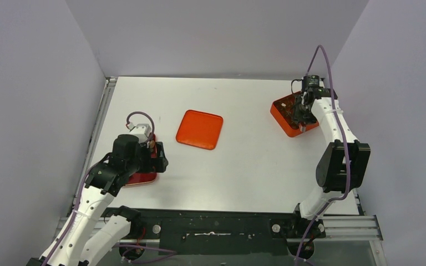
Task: Pack the chocolate
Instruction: Place the fake chocolate in the packing box, then pick up the fake chocolate from the plate.
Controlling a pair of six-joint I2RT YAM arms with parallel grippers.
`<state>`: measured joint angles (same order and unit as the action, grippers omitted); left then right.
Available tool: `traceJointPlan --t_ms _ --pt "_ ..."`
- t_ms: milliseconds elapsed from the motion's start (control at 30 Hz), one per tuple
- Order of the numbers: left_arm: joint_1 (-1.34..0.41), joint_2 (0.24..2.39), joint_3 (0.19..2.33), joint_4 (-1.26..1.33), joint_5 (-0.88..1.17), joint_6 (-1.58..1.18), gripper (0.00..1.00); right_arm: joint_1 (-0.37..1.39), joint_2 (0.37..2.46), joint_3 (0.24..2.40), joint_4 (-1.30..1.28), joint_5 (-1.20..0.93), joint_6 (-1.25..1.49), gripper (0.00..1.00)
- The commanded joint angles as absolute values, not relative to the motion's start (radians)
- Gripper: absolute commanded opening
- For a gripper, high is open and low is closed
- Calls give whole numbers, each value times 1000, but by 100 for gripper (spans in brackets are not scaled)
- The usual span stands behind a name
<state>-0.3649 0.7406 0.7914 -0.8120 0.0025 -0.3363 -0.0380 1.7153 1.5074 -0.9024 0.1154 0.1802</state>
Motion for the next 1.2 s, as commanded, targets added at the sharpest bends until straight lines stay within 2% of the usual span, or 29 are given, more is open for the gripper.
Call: traceJointPlan --t_ms 0,567,867,1167 --pt "-365 724 805 -786 -35 -339 97 -39 1664 1556 -889 131 182 37" --pt "-364 669 861 -870 -85 -372 96 -7 1509 1516 -935 48 180 36" --pt "-364 650 1010 -990 -158 -417 92 291 1419 1486 -906 24 243 36" --pt "-364 609 1181 -1064 -268 -446 90 652 1438 1490 -777 37 299 36"
